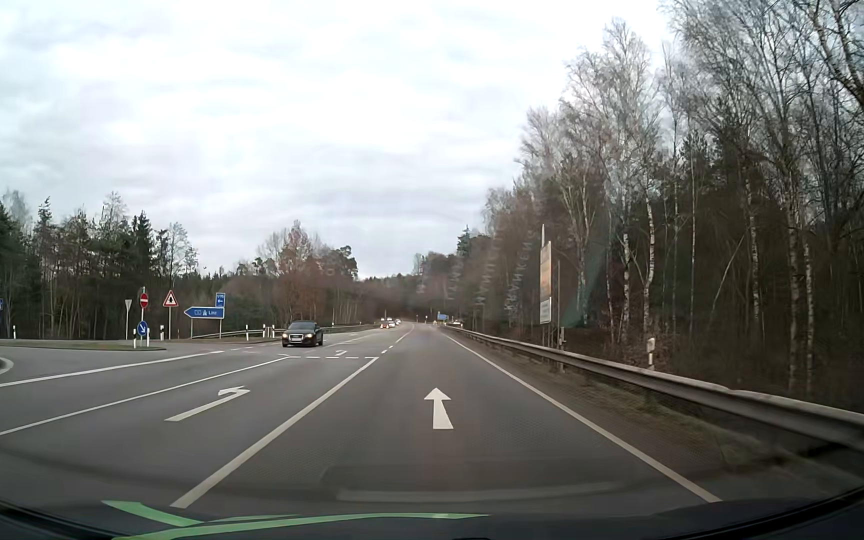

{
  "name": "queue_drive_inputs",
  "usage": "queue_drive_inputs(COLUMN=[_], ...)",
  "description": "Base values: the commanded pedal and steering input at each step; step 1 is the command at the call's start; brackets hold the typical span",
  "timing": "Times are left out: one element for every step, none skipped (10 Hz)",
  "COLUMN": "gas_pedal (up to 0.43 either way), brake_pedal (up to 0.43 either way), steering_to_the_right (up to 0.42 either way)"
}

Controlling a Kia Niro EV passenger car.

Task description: Follow the waypoints while adhering to traffic rules and regulations

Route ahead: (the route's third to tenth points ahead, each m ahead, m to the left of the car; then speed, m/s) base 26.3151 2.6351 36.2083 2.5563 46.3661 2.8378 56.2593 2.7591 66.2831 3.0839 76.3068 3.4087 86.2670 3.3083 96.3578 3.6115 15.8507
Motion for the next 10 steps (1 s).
queue_drive_inputs(gas_pedal=[0.079,0.079,0.079,0.079,0.079,0.079,0.079,0.087,0.087,0.098], brake_pedal=[0.000,0.000,0.000,0.000,0.000,0.000,0.000,0.000,0.000,0.000], steering_to_the_right=[0.000,0.000,0.000,0.000,0.000,0.000,0.000,0.000,0.000,0.000])
